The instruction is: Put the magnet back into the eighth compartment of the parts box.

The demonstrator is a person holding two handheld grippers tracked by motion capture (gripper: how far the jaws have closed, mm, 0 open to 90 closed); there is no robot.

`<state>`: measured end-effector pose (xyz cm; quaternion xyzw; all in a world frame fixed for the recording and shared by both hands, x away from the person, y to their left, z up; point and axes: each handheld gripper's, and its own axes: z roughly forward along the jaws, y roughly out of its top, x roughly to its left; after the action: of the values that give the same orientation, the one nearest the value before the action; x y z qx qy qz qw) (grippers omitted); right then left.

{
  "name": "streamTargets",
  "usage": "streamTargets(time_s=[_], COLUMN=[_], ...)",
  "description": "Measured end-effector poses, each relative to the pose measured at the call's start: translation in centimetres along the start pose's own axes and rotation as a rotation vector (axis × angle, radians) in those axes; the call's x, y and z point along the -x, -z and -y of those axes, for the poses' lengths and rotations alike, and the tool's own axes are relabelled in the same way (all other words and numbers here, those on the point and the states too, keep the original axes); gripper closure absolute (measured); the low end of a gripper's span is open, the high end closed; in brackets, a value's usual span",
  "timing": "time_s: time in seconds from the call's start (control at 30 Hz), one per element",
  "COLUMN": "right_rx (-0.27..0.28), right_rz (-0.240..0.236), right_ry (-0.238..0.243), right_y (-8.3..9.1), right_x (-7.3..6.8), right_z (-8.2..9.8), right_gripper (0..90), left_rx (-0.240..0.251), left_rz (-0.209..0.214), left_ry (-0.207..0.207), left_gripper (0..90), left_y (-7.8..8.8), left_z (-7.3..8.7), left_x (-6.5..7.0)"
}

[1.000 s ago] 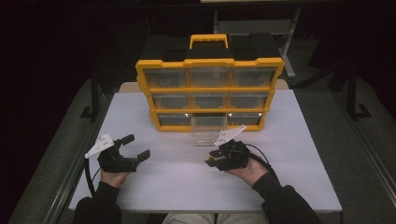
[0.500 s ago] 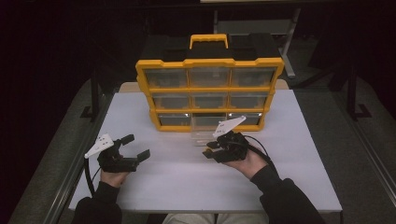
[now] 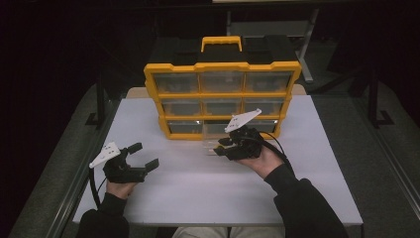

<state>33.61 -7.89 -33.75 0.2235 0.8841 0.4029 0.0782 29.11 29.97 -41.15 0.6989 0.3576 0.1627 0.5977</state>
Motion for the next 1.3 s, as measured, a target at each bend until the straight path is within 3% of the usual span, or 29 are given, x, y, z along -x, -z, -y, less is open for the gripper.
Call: streamTargets(time_s=[0.17, 0.63, 1.03, 1.17, 1.3], right_rx=[-0.013, 0.023, 0.012, 0.006, -0.002], right_rz=[0.021, 0.06, 0.104, 0.139, 0.135], right_ry=[-0.004, -0.045, -0.097, -0.09, -0.105], right_y=[0.1, 1.0, -0.6, -1.0, -1.5], right_x=[0.4, 2.2, 4.3, 4.7, 5.0], right_z=[-0.4, -1.1, -0.9, -0.8, -0.7], right_gripper=[61.4, 61.4, 61.4, 61.4, 61.4], left_rx=[-0.008, -0.004, -0.008, -0.007, -0.009], left_rz=[-0.007, -0.001, -0.004, -0.004, -0.003], left_ry=[-0.005, -0.001, 0.0, 0.001, 0.0], left_gripper=[0.0, 0.0, 0.0, 0.0, 0.0], left_y=[0.0, 0.0, -0.1, -0.1, -0.1], left_z=[0.0, 0.0, 0.0, 0.0, 0.0], left_x=[0.0, 0.0, 0.0, 0.0, -0.1])
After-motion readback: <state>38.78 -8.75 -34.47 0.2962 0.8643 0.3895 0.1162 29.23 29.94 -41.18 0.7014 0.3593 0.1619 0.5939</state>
